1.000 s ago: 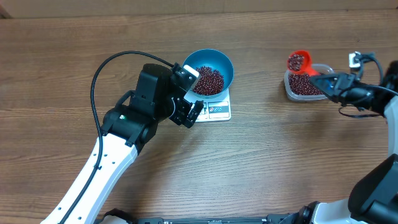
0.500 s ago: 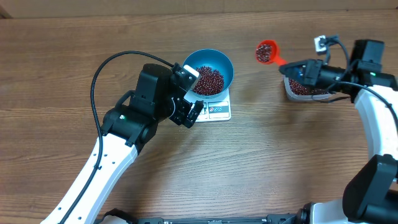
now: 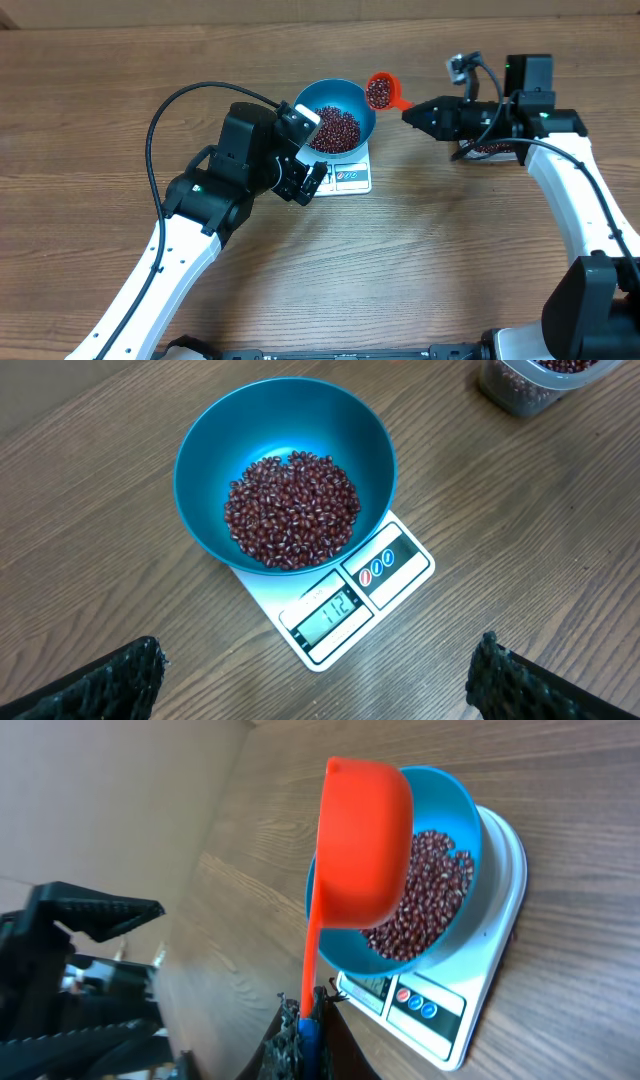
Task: Scoop item into bowl and weigh 150g on scale
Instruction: 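Carry the filled scoop left over the teal bowl with the right gripper, then tilt the scoop with the right gripper to pour beans into the bowl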
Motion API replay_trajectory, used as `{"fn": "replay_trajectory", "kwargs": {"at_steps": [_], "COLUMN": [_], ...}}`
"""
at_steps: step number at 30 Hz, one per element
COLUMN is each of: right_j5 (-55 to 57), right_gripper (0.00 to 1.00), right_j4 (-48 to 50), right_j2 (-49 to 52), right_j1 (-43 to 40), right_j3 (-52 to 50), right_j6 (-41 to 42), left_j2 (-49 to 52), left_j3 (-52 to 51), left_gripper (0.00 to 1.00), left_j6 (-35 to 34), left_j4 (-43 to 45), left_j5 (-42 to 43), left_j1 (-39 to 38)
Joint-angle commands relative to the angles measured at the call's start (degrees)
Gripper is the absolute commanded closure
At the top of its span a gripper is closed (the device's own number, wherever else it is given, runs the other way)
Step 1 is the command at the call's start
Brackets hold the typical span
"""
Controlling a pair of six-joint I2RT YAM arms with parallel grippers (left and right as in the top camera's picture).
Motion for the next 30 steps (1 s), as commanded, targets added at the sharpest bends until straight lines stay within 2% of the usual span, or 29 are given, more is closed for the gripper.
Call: {"fn": "replay_trajectory", "kwargs": {"at_steps": [1,15,20,27,30], "right_j5": [4.6,18.7,18.7,19.1,23.4], "right_gripper": [0.96,0.96,0.96,0.96,0.96], "right_j4": [1.2,2.8,3.2,3.2,3.5], "right_j2": [-1.7,-1.6,-1.6,-1.6,-1.6], "right_j1": [2.1,8.7,9.9,12.9,14.1], "right_j3": [1.8,1.7,1.7,1.7,1.7], "right_j6": [0.1,-0.6,-8.3,-23.6,-25.0], "left_j2": [-1.1,-1.1,-1.1,-1.1,-1.1], "left_j3": [0.0,0.0,0.0,0.0,0.0], "left_gripper": [0.0,0.0,0.0,0.0,0.0], "left_j6": [1.1,1.1,1.1,1.1,1.1], "left_j4": [0.2,0.2,0.2,0.2,0.2], "left_j5": [0.8,0.8,0.8,0.8,0.8], "left_j1": [0.1,0.1,0.1,0.1,0.1]}}
